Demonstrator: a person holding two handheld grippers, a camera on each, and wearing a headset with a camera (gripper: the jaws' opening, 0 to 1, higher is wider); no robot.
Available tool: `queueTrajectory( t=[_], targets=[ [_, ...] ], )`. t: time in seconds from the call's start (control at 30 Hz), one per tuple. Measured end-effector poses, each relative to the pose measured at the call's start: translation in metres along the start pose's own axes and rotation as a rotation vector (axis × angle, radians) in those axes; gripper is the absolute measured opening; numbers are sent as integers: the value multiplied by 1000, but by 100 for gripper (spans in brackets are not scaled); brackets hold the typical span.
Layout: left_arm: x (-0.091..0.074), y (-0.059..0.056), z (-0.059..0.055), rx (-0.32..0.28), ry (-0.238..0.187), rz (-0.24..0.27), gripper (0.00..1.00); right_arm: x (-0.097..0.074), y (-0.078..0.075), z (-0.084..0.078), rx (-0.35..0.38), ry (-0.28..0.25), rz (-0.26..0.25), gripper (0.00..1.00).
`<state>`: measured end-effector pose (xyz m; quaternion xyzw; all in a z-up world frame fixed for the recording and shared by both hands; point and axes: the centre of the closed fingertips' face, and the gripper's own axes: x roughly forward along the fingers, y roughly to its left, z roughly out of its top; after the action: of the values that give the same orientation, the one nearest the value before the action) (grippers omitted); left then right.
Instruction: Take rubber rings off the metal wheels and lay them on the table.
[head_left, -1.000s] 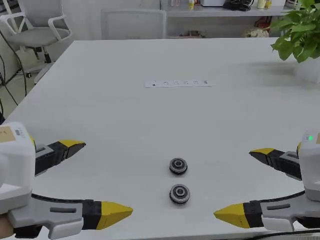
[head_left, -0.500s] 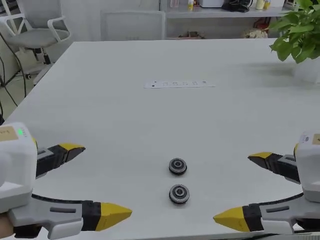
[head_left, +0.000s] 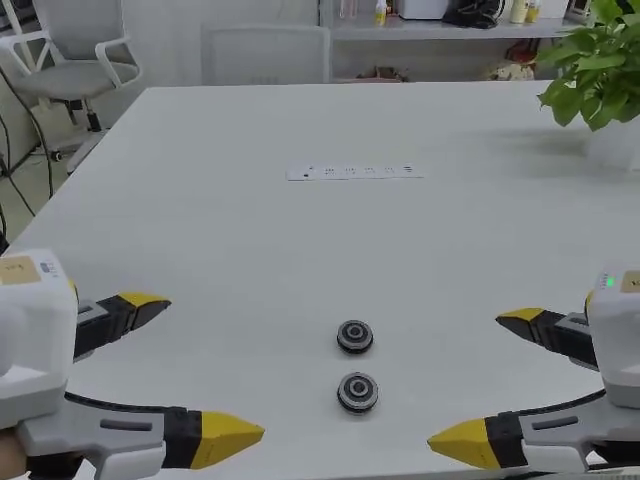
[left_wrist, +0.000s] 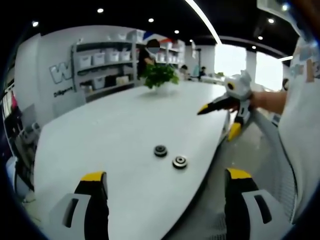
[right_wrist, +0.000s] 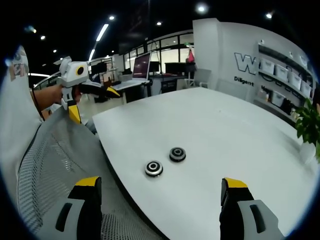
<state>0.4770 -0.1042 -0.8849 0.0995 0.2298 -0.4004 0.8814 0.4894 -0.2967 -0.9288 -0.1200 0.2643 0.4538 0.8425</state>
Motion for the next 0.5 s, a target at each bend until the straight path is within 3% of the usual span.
queueTrajectory(
  t=[0.5],
  targets=[
    [3,0,-1,1,3,-7,99,-1,-1,3,-7,-10,1,99]
  ],
)
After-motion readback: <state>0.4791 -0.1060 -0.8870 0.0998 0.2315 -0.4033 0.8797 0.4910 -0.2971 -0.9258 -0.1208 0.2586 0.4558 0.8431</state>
